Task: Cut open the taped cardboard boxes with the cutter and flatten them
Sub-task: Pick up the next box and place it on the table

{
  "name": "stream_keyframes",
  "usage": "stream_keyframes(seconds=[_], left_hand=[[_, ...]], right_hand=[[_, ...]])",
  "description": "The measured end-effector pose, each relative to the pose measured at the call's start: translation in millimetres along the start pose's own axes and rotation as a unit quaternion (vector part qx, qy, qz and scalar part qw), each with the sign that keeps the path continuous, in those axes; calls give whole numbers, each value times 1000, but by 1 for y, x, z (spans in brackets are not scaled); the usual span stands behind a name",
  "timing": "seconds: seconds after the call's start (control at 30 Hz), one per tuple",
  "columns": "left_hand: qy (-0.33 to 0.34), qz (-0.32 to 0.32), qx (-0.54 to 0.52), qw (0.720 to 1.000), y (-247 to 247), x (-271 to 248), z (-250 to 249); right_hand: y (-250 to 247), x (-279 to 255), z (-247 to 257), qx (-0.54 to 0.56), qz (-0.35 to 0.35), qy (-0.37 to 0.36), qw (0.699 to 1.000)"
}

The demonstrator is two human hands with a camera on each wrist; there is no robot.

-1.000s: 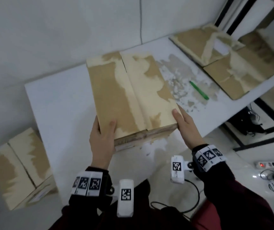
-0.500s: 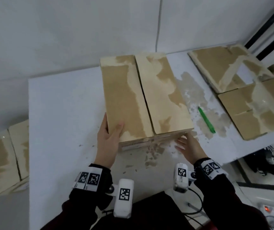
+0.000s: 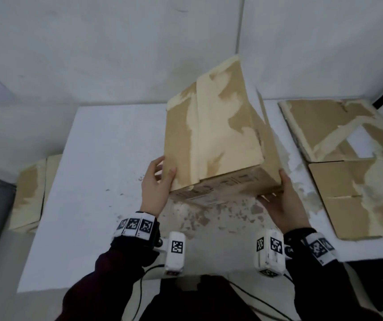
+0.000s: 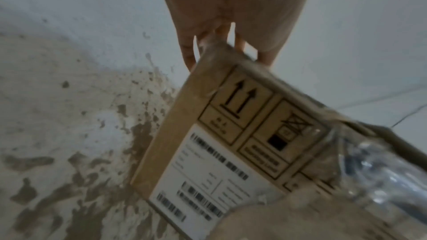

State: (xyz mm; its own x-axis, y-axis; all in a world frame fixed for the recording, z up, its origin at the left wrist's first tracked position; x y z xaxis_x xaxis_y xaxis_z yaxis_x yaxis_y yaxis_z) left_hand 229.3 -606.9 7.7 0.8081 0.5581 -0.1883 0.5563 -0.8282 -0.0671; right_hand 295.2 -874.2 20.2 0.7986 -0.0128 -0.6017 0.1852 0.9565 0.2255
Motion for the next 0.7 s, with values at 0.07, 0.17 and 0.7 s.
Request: stream_keyframes(seconds=[0.07,0.17,0.7], left_hand=[[17,0,45,999,3,-7,-10],[-12,24,19,999,6,-19,-31],[125,-98,120,980,-103,-38,-58]], right_hand=[[4,-10,11,-46,-11,-47,998],[17,-33,20,-116,-27,-155,981],[105,-70,-48,-499,152,-395,756]])
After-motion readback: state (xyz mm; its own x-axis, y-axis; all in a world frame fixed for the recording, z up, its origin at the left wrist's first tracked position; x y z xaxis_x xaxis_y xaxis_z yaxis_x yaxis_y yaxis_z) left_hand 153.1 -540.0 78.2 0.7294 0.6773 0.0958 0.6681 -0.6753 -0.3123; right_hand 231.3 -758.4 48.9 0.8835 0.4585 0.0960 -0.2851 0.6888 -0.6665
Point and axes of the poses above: each hand's wrist, its own x-axis towards the middle knuckle, its own y-axis out of the palm, z = x × y, the point moved 2 cm from there along x, towards the middle knuckle, and after that the axes turned 8 degrees about -x, right-handed, at the moved point
